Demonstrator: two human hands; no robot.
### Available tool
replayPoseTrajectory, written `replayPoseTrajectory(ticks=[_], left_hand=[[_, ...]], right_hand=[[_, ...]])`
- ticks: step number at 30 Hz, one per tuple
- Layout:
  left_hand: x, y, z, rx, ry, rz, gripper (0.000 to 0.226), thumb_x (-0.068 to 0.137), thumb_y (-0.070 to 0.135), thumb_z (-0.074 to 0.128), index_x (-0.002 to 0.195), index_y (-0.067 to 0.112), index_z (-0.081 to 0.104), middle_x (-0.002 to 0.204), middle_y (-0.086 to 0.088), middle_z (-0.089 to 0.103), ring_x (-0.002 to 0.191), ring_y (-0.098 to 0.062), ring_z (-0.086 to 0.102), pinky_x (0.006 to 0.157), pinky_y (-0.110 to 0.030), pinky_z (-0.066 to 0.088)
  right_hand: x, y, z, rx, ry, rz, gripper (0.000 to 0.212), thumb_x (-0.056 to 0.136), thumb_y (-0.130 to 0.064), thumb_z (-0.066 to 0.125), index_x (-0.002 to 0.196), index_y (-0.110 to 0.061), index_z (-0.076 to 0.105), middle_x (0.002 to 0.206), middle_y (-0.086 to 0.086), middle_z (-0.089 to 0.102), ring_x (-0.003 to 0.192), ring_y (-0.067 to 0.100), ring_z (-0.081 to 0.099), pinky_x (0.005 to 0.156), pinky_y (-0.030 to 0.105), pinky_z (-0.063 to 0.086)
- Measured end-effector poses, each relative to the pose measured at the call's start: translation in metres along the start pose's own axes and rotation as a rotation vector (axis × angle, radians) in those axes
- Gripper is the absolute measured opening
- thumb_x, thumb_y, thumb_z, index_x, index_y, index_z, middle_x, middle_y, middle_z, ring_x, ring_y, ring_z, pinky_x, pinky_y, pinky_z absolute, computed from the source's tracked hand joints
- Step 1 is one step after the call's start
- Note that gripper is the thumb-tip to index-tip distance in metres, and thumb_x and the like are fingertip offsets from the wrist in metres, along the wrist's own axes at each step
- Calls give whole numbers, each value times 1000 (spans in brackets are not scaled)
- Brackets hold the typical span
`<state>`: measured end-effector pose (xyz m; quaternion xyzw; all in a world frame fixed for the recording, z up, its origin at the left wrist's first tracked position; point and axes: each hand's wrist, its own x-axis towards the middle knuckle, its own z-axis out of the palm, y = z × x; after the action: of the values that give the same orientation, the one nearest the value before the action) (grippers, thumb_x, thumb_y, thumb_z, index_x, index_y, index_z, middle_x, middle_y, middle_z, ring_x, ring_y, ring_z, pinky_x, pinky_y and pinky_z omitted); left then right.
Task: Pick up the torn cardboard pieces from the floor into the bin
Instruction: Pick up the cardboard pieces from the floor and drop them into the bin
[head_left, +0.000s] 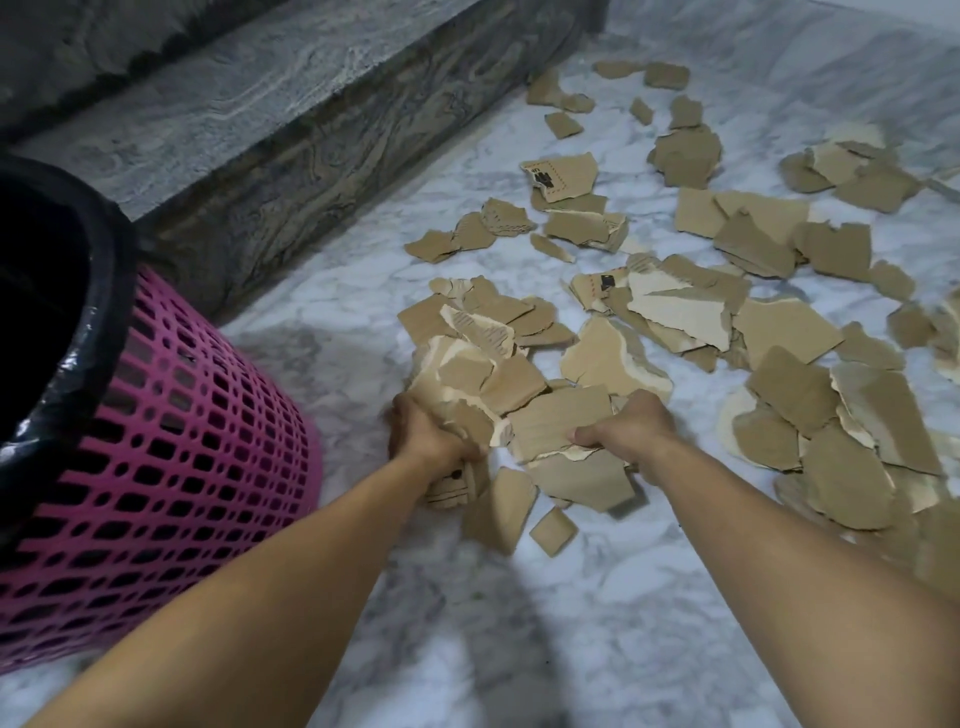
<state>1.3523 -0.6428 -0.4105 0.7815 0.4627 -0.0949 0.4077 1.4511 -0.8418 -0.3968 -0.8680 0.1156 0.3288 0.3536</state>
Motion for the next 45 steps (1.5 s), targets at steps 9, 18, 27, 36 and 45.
replayPoseTrajectory(ticks=[9, 18, 27, 36, 45], left_hand=[[13, 16, -9, 324, 52, 43, 121, 44, 40, 94, 139, 27, 20, 134, -6, 19, 122, -28, 26, 103, -41, 35], [12, 34, -1, 6, -203, 90, 74, 62, 3, 88, 109, 13, 32, 115, -4, 40, 100, -18, 40, 60, -9, 42], [-4, 51, -25, 42, -250, 42, 31, 74, 8, 81, 102, 2, 68, 101, -10, 71, 88, -21, 63, 77, -26, 50], [-40, 97, -96, 17, -98, 100, 35, 74, 17, 83, 100, 8, 62, 100, -10, 66, 94, -26, 65, 81, -35, 55], [-150, 139, -217, 46, 92, 227, 59, 65, 28, 89, 113, 5, 63, 101, -9, 68, 92, -25, 67, 83, -37, 57]], right_hand=[[9, 5, 2, -3, 8, -49, 66, 60, -21, 92, 112, -8, 54, 110, 11, 65, 103, 31, 61, 90, 41, 54], [16, 2, 5, -67, 0, -52, 69, 62, -25, 90, 118, -8, 52, 111, 11, 63, 103, 32, 61, 89, 41, 54], [9, 2, -12, 88, -58, -117, 58, 63, -11, 89, 110, -16, 54, 105, 3, 65, 100, 25, 62, 90, 39, 54], [-38, -56, -85, -5, 6, -248, 75, 65, -18, 90, 126, -10, 47, 116, 7, 60, 112, 28, 57, 97, 40, 49], [-174, -127, -137, 42, 59, -487, 92, 72, -19, 86, 144, -4, 31, 137, 14, 49, 123, 31, 50, 96, 35, 46]])
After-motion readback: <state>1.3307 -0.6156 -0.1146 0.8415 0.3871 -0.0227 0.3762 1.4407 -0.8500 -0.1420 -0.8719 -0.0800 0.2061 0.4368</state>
